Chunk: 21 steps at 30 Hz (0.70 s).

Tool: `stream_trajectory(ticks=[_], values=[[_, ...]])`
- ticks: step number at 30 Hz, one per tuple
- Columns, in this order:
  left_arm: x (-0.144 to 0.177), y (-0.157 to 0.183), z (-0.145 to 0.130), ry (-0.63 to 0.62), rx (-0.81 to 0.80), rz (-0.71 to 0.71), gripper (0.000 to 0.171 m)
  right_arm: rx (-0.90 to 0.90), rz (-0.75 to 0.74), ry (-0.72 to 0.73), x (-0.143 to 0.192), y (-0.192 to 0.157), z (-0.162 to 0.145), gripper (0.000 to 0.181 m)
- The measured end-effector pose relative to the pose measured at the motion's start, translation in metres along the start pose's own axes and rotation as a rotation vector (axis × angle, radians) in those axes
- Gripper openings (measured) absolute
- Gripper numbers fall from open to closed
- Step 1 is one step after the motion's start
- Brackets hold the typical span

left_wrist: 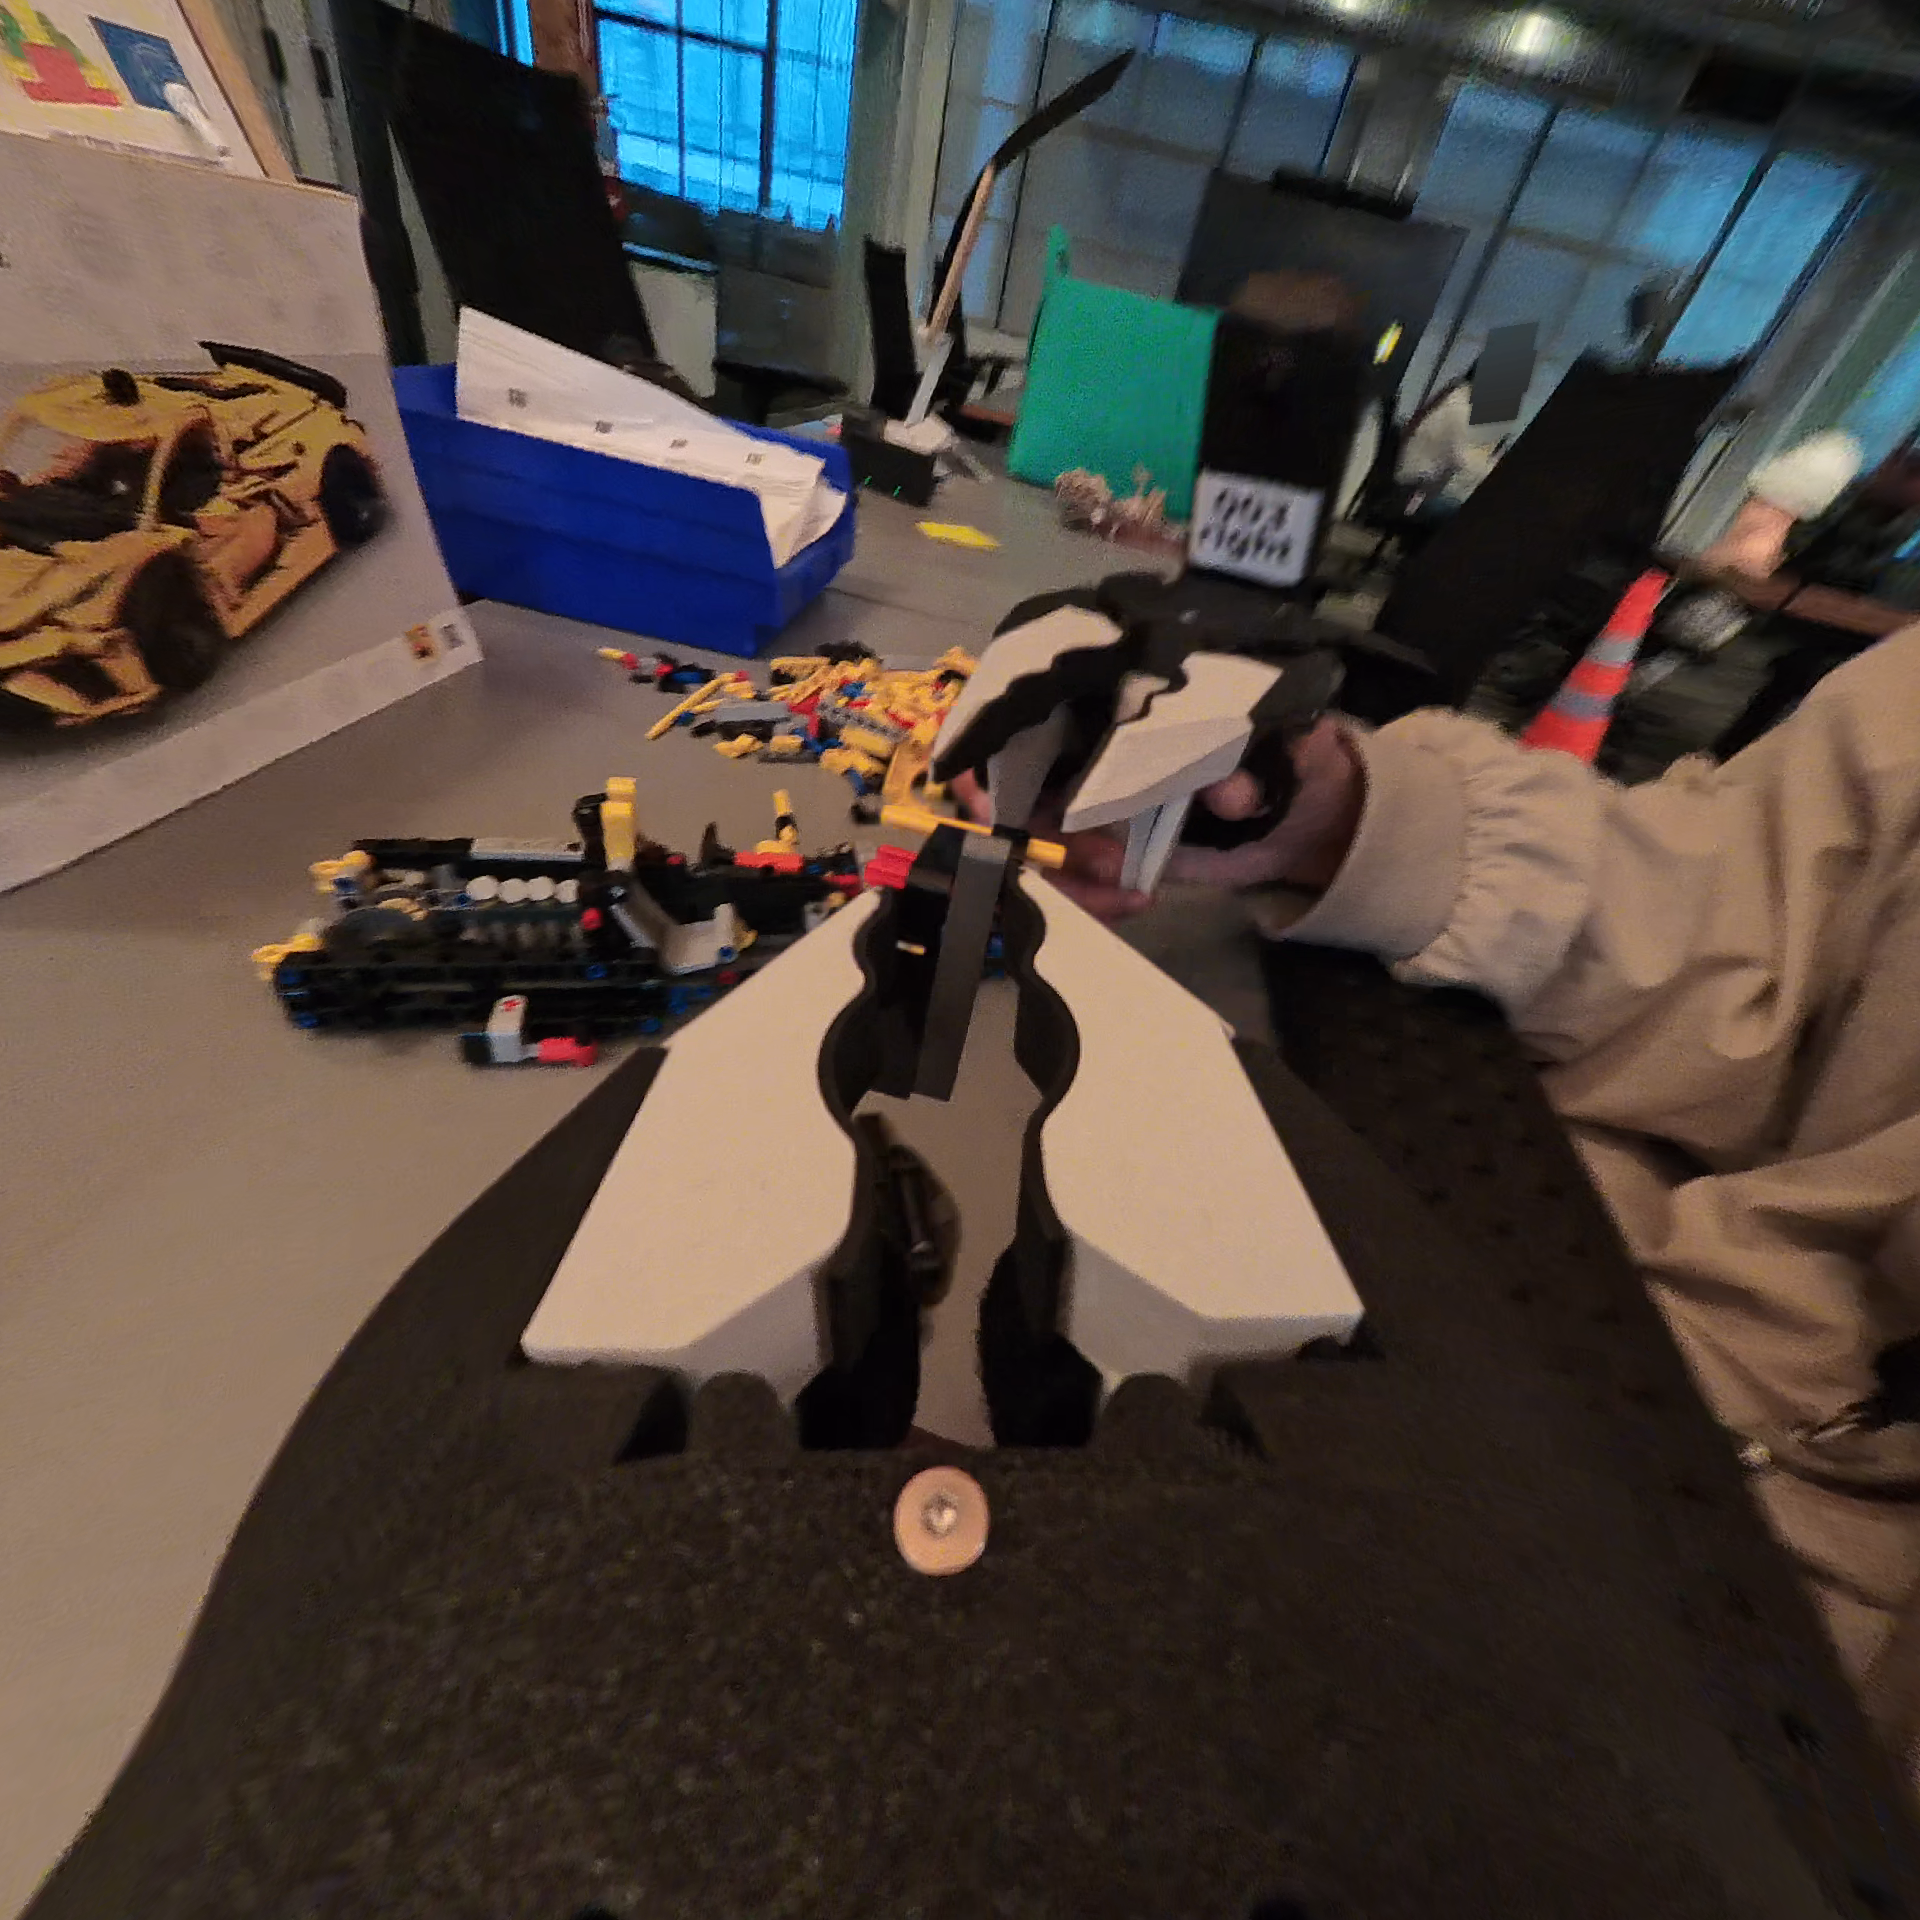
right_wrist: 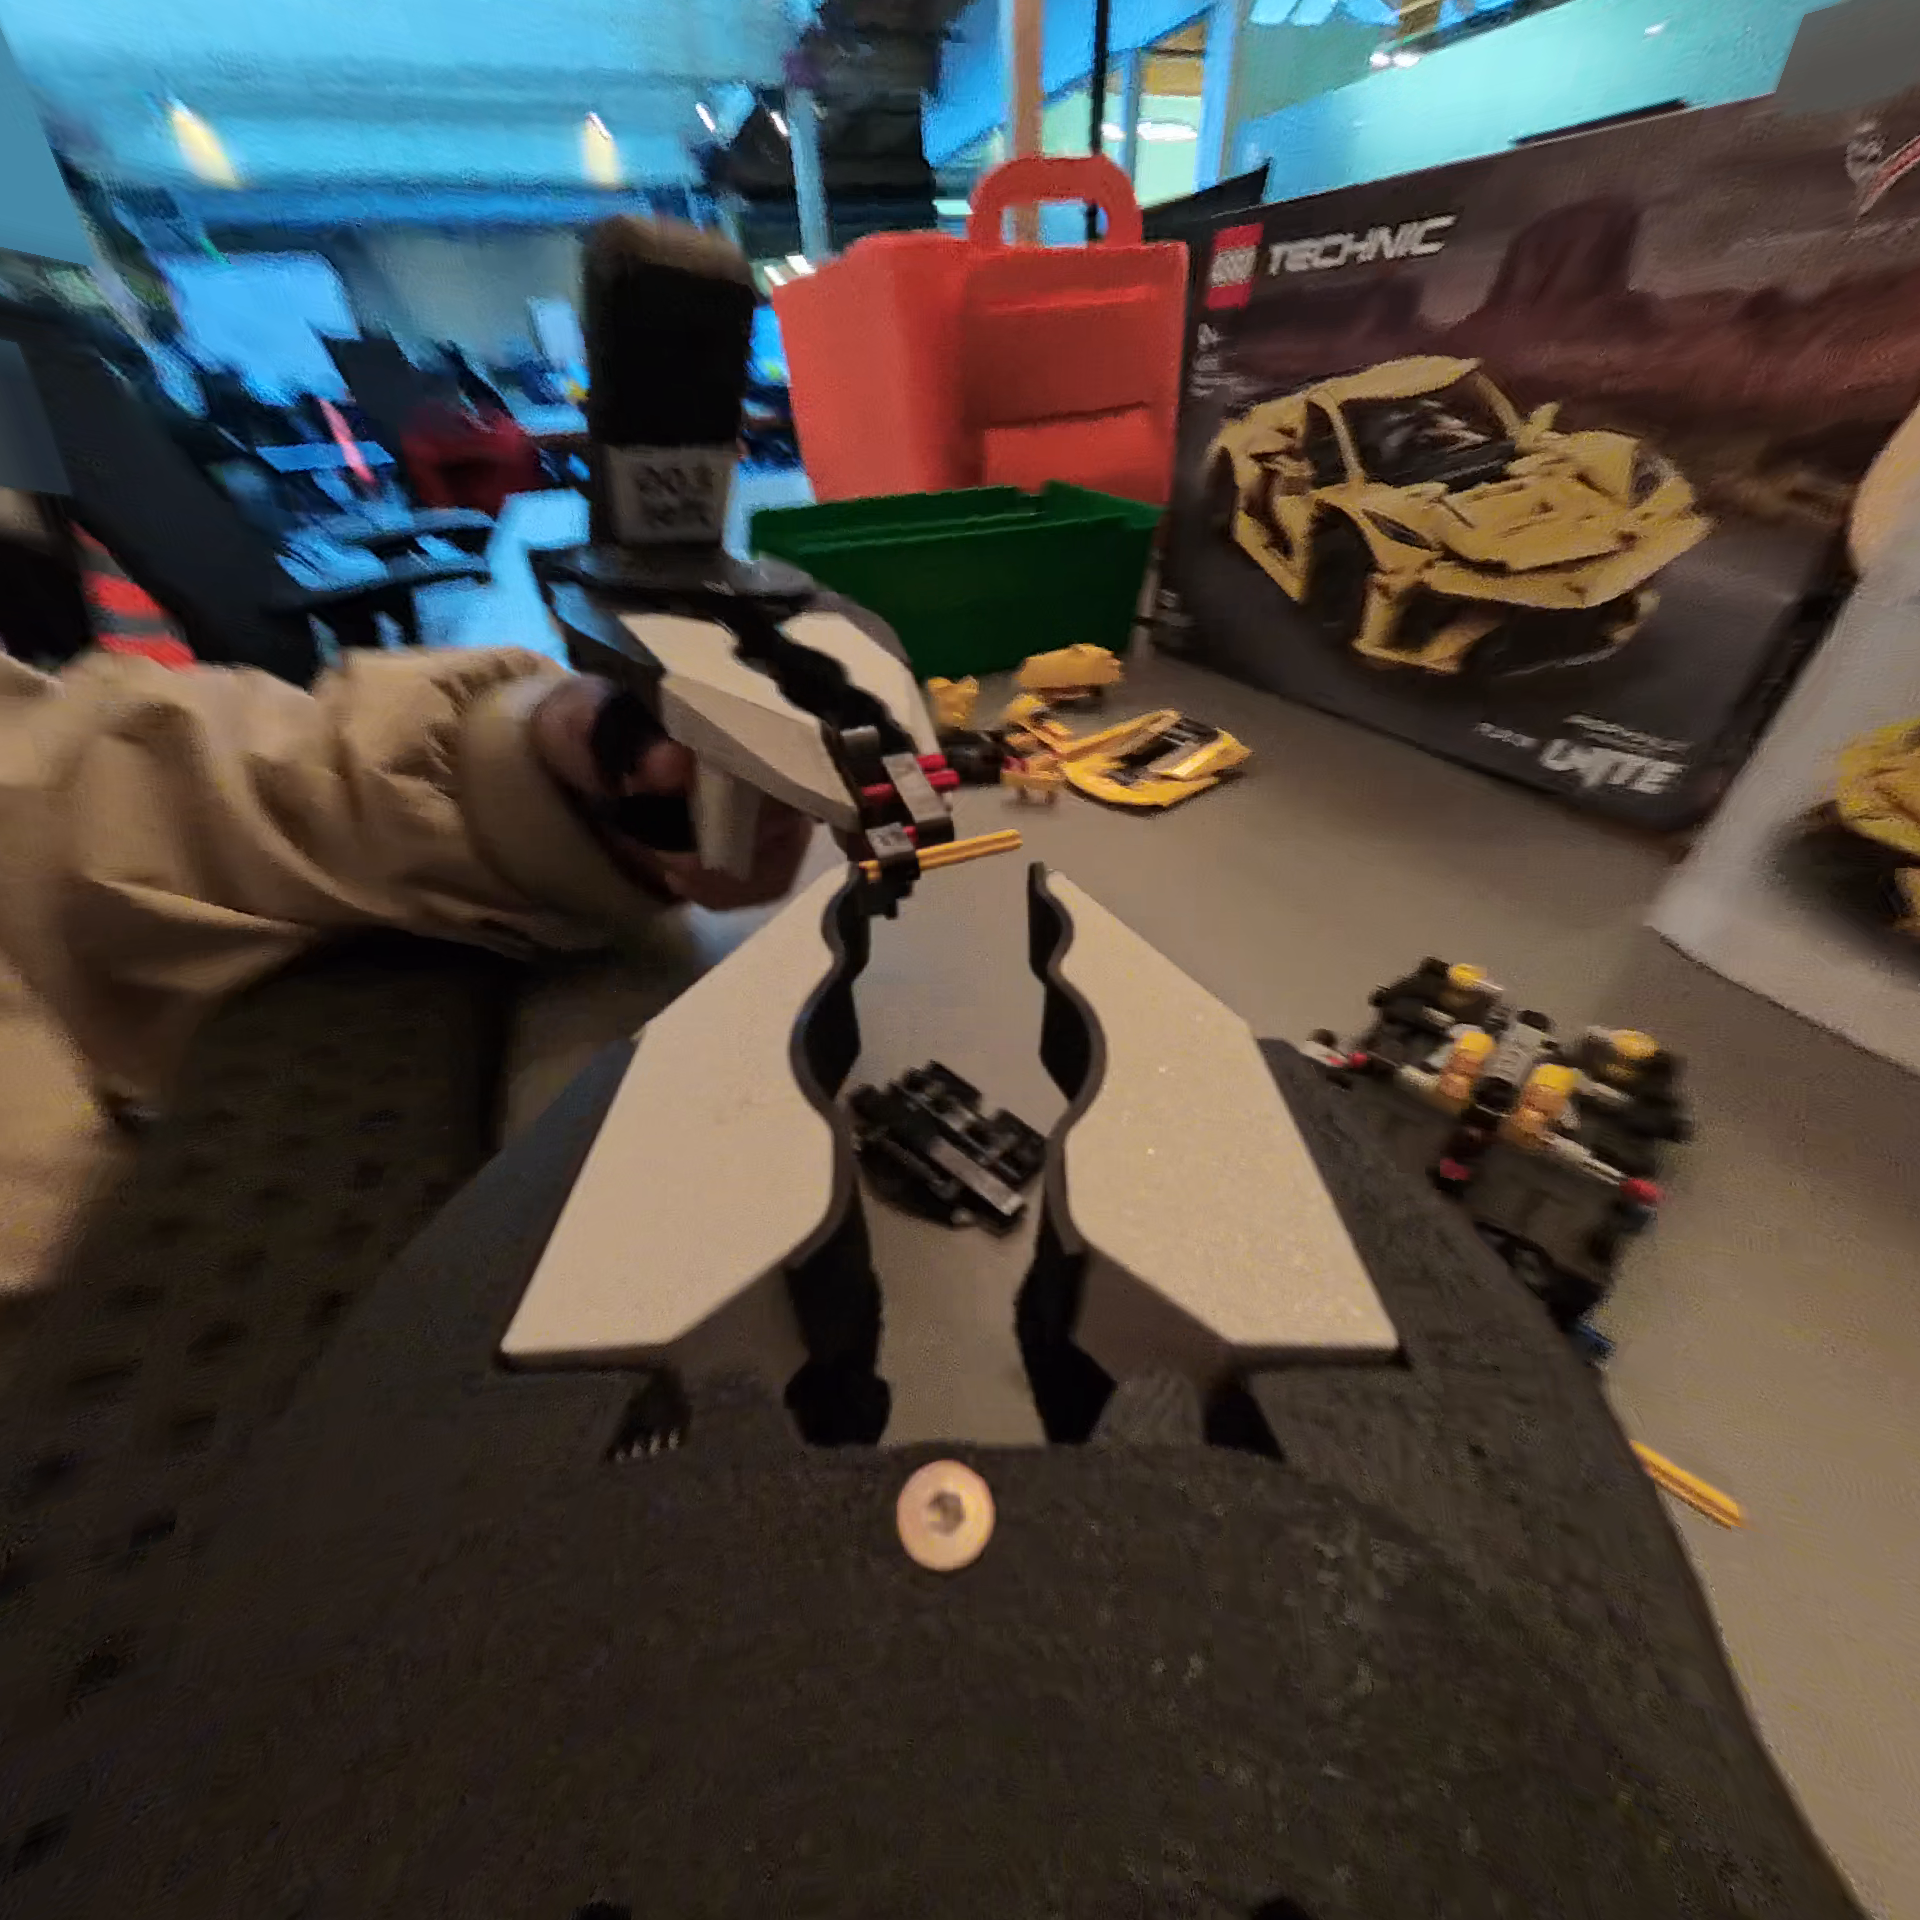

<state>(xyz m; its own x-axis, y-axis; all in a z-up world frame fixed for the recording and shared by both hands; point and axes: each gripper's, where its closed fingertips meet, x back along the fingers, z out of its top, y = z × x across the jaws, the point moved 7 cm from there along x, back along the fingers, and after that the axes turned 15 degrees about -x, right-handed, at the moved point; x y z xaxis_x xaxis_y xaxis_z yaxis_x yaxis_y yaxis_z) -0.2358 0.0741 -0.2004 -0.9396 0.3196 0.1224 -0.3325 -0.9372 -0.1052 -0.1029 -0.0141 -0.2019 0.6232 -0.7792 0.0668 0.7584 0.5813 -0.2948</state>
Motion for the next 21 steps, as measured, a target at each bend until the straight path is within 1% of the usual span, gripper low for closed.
stream_trajectory(ticks=[1,2,4,6,9,14,19,21], values=[[-0.001,0.001,-0.003,-0.052,-0.068,0.020,0.019,0.028,-0.022,-0.032,-0.002,-0.001,-0.003,0.032],[-0.003,0.003,-0.007,-0.101,-0.138,0.044,0.019,0.026,-0.013,-0.069,-0.005,-0.003,-0.006,0.036],[-0.007,0.009,-0.011,-0.165,-0.247,0.048,0.019,0.016,-0.003,-0.127,-0.011,-0.004,-0.014,0.051],[-0.011,0.015,-0.014,-0.197,-0.320,0.042,0.019,0.068,-0.057,-0.193,-0.014,0.000,-0.023,0.054],[-0.015,0.021,-0.019,-0.244,-0.388,0.035,0.019,0.195,-0.121,-0.252,-0.016,0.002,-0.031,0.046],[-0.021,0.027,-0.027,-0.317,-0.485,0.030,0.019,0.319,-0.162,-0.295,-0.017,0.001,-0.037,0.044],[-0.020,0.025,-0.029,-0.331,-0.495,0.042,0.019,0.400,-0.193,-0.322,-0.018,-0.001,-0.041,0.038],[-0.019,0.023,-0.028,-0.324,-0.487,0.047,0.019,0.450,-0.192,-0.294,-0.018,-0.006,-0.039,0.030]])
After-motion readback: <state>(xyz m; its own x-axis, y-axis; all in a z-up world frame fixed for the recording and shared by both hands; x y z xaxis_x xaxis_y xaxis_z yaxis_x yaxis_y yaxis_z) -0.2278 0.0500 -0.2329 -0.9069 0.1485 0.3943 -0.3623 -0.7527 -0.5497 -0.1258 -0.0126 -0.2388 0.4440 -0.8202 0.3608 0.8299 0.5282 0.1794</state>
